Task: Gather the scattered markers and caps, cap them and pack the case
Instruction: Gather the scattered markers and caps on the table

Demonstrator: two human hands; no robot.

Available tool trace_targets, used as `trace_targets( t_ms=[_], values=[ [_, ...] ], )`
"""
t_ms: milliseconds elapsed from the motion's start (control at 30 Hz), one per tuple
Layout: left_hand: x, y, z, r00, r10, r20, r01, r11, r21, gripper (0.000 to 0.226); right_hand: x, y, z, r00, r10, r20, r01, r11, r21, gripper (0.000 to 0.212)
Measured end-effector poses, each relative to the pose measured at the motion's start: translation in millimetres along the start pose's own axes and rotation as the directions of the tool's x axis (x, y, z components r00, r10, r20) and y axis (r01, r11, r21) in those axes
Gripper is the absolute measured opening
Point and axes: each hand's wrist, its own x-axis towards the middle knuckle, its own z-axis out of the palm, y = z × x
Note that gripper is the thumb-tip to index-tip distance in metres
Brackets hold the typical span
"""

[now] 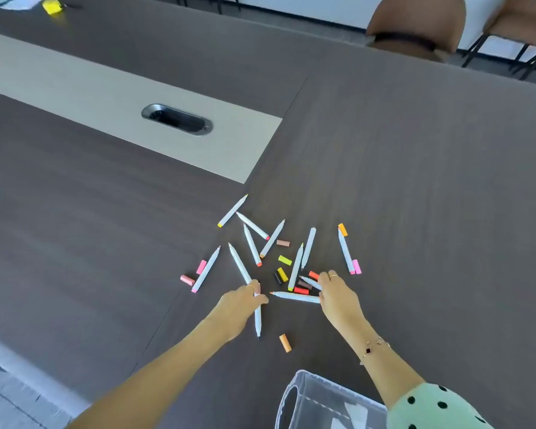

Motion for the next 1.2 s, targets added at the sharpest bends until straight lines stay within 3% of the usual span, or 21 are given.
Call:
trace_targets(
  t_ms=[133, 367, 633, 833, 900, 967, 1033, 1067, 1100, 1133, 1200],
  values=[
    [13, -1, 3, 0.992, 0.086, 0.089, -0.096, 0.989, 0.112, 0.049, 6, 2, -2, 0.999, -0.044, 0.005, 0.044, 0.998, -0.039, 0.04],
    [23, -10, 0, 0.976, 0.21, 0.055, -0.216, 0.921, 0.325, 0.045, 4, 13, -7, 0.99, -0.101, -0.099, 0.092, 0.991, -0.094, 0.033],
    [21, -17, -2, 0.97, 0.237, 0.051, -0.232, 0.848, 0.477, 0.032, -12, 7, -9, 0.975, -0.218, -0.048, 0.217, 0.976, -0.03, 0.041],
    [7, -25, -23, 0.986, 0.035, 0.16, -0.119, 0.823, 0.556, 0.024, -18, -13, 1, 0.925, -0.381, 0.003, 0.38, 0.922, -0.074, 0.047],
    [0, -31, -32, 0.967, -0.137, 0.216, -0.04, 0.753, 0.657, 0.015, -16, -20, 6, 0.931, -0.364, 0.033, 0.366, 0.924, -0.109, 0.051],
    [-6, -35, -39, 0.933, -0.259, 0.251, -0.052, 0.594, 0.803, 0.016, -14, -25, 11, 0.943, -0.332, 0.04, 0.334, 0.933, -0.135, 0.053],
    [0, -41, -36, 0.907, -0.331, 0.261, 0.029, 0.666, 0.745, 0.017, -15, -25, 14, 0.955, -0.296, 0.027, 0.297, 0.946, -0.133, 0.052],
    [5, -37, -39, 0.928, -0.304, 0.216, 0.071, 0.713, 0.697, 0.017, -16, -24, 14, 0.959, -0.282, 0.015, 0.282, 0.951, -0.125, 0.051],
    [9, -34, -41, 0.937, -0.333, 0.104, 0.218, 0.792, 0.571, 0.022, -16, -21, 12, 0.964, -0.266, -0.008, 0.264, 0.958, -0.11, 0.049],
    [16, -36, -35, 0.925, -0.378, -0.038, 0.368, 0.868, 0.333, 0.028, -15, -17, 8, 0.969, -0.241, -0.043, 0.237, 0.968, -0.084, 0.048],
    [26, -36, -29, 0.876, -0.445, -0.189, 0.451, 0.893, -0.013, 0.031, -11, -6, -4, 0.976, -0.18, -0.125, 0.177, 0.984, -0.034, 0.043]
  ],
)
